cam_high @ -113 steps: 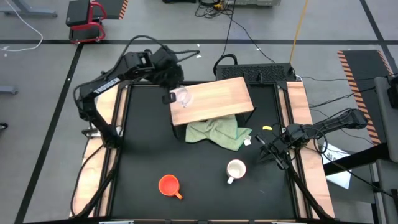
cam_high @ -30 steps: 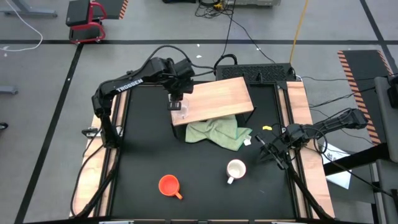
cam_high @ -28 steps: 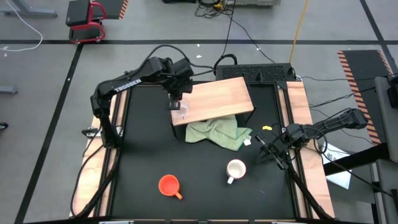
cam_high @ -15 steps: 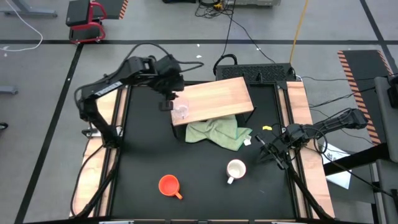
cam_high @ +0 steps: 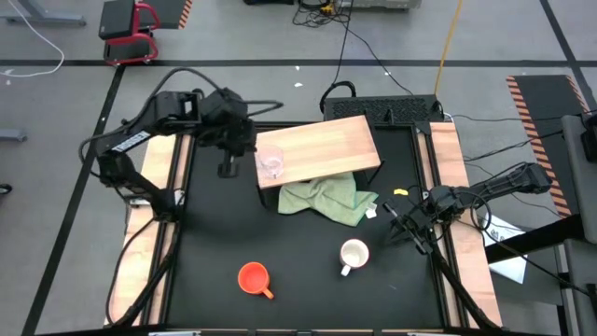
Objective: Stack small to large cups/mugs on shelf
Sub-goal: Put orange cup on the shelf
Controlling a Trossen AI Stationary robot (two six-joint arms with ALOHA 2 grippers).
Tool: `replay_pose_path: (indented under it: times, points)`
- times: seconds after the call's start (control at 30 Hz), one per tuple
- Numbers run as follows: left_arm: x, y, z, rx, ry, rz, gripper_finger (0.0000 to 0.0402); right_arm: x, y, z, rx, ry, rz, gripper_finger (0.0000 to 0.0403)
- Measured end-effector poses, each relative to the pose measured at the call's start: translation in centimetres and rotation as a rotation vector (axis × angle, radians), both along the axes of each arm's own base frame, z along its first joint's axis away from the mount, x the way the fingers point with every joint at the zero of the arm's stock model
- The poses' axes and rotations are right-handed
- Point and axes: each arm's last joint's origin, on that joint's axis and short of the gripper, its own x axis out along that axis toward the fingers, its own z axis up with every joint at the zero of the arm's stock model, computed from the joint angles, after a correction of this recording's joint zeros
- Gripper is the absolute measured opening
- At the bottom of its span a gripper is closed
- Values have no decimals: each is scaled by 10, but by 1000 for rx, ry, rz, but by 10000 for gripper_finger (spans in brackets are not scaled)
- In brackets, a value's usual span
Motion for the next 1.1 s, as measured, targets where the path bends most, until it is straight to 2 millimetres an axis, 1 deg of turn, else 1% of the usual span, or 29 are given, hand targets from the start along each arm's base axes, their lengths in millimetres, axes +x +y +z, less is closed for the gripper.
replay_pose_path:
  times: [0.17,0.4,0.5,0.6,0.67,0.8,0.93,1.1]
  points:
    - [0,-10,2,15,-8,-59,2,0,0,0,0,-1,0,0]
    - [-3,-10,3,18,-10,-63,1,0,0,0,0,0,0,0]
    - [-10,-9,4,-29,-6,-65,1,0,0,0,18,14,0,0]
    - [-23,-15,7,-84,-62,-105,1,0,0,0,45,35,0,0]
    - [-26,-20,4,-76,-119,-142,1,0,0,0,53,41,0,0]
    - [-40,-26,-6,-48,-217,-161,1,0,0,0,57,43,0,0]
    - [-62,-30,-19,-50,-315,-134,0,0,0,0,57,43,0,0]
    - [-75,-41,-42,-53,-495,-171,0,0,0,0,55,42,0,0]
